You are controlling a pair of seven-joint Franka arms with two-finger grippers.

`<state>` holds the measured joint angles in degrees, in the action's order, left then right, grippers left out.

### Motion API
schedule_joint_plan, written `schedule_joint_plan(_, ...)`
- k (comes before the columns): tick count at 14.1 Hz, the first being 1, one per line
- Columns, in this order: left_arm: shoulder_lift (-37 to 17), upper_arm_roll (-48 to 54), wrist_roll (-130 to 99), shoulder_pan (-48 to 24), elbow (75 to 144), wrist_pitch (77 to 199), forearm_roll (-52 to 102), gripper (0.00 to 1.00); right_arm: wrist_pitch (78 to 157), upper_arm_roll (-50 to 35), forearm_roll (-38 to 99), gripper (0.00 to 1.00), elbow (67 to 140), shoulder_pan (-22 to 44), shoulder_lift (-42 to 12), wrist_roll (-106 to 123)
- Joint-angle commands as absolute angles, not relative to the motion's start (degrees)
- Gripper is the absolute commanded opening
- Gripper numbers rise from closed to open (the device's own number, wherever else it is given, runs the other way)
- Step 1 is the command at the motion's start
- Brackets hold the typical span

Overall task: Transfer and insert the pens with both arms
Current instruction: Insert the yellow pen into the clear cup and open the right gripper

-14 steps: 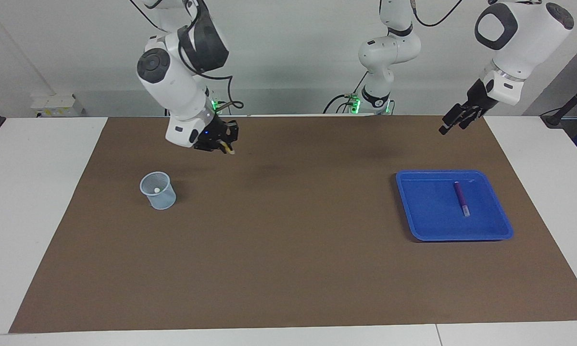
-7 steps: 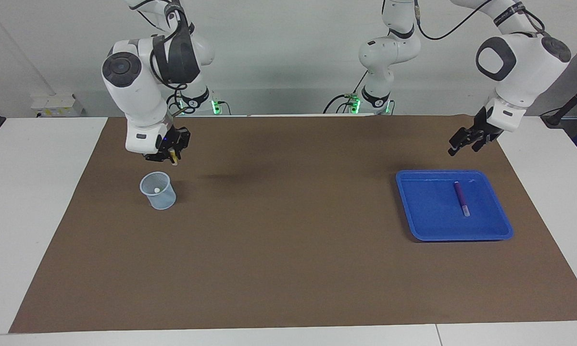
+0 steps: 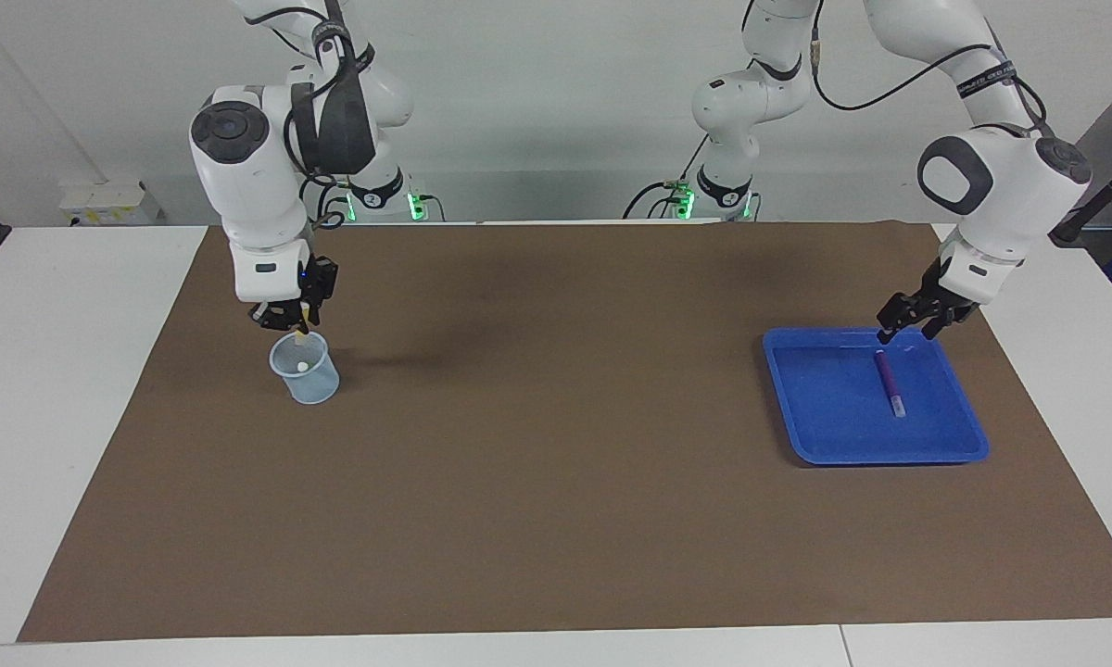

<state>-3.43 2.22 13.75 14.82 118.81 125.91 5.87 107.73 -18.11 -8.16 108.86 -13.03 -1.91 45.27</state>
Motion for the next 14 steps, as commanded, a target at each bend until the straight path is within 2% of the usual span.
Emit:
schedule_joint_plan(1, -7.72, 2.55, 17.91, 15.47, 116.90, 129.63, 4.83, 0.92, 112.31, -18.72, -8.26, 0.00, 113.54, -14.41, -0.79, 46.67)
schedule_joint_plan(4, -12.47, 2.55, 20.65, 16.43, 114.44, 132.79, 1.33, 0.92, 112.24, -18.72, -8.17, 0.00, 113.99, -14.68, -0.70, 46.76)
schedule_joint_plan(9, -16.61, 2.64, 20.74, 16.44, 114.08, 137.19, 0.88, 0.90, 112.41, -18.72, -4.23, 0.01, 116.63, -17.57, -0.62, 46.41)
schedule_joint_plan(10, -16.79, 2.64, 20.66, 16.44, 114.26, 137.37, 0.88, 0.90, 112.50, -18.72, -3.26, 0.07, 117.15, -17.67, -0.35, 46.32)
schedule_joint_plan(12, -17.66, 2.72, 20.65, 16.35, 114.43, 138.33, 0.88, 0.88, 112.59, -18.72, -2.99, 0.31, 117.25, -17.58, -0.26, 46.06)
schedule_joint_plan(14, -18.46, 2.72, 20.74, 16.35, 115.22, 140.44, 0.88, 0.87, 112.59, -18.72, -2.99, 0.85, 117.25, -17.58, -0.26, 45.88)
